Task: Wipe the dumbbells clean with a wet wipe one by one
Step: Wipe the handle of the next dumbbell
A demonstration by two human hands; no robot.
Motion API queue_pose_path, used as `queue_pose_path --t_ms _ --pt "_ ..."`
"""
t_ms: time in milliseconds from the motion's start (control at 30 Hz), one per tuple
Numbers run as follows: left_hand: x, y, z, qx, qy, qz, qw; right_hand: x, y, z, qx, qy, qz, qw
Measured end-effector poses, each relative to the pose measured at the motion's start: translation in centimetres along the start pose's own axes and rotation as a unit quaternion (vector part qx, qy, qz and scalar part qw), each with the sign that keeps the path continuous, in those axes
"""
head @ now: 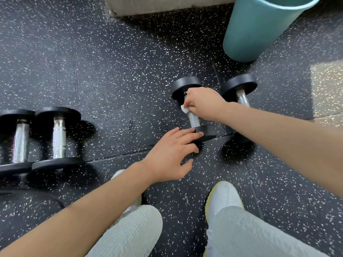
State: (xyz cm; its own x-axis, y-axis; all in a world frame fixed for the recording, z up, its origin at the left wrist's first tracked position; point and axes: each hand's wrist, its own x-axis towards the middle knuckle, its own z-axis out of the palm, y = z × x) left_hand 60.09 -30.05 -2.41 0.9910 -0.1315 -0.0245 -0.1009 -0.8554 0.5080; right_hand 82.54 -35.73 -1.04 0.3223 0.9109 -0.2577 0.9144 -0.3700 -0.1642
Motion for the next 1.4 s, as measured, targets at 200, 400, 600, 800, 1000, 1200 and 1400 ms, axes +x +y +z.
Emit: queue_pose_path --t_ms 200,400,600,800,1000,1200,1400 --pt "0.0 -0.4 0.2 0.007 -0.011 0.013 1.0 -1.9 0.0 -0.3 0.018 -0.166 -0.039 0.985" --pt "0.4 -0.1 0.1 0.001 -0.015 0.014 1.0 -0.6 0.1 -1.2 -0.002 -0.037 -0.01 0.999" --pt "0.1 -0.3 0.0 -0.008 -0.004 0.004 1.0 -2.1 0.0 0.1 0.006 -0.047 -0.017 0.999" --pt "0.5 -0.1 0.1 -0.006 -0.006 0.01 1.0 -2.2 0.7 -0.5 0.049 -0.091 -0.022 0.994" --pt "0.6 0.1 0.0 0.0 -0.011 -0.003 1.0 -0.6 1.0 -0.2 0.051 0.028 0.057 0.997" --pt "0.6 -0.4 -0.3 0.003 -0.003 0.002 1.0 -2.7 0.8 -0.2 0.074 -0.118 -0.006 0.99" --pt "1.0 0.0 -0.1 -0.011 -0.007 0.013 1.0 -1.1 1.3 -0.2 0.052 -0.009 0.033 0.998"
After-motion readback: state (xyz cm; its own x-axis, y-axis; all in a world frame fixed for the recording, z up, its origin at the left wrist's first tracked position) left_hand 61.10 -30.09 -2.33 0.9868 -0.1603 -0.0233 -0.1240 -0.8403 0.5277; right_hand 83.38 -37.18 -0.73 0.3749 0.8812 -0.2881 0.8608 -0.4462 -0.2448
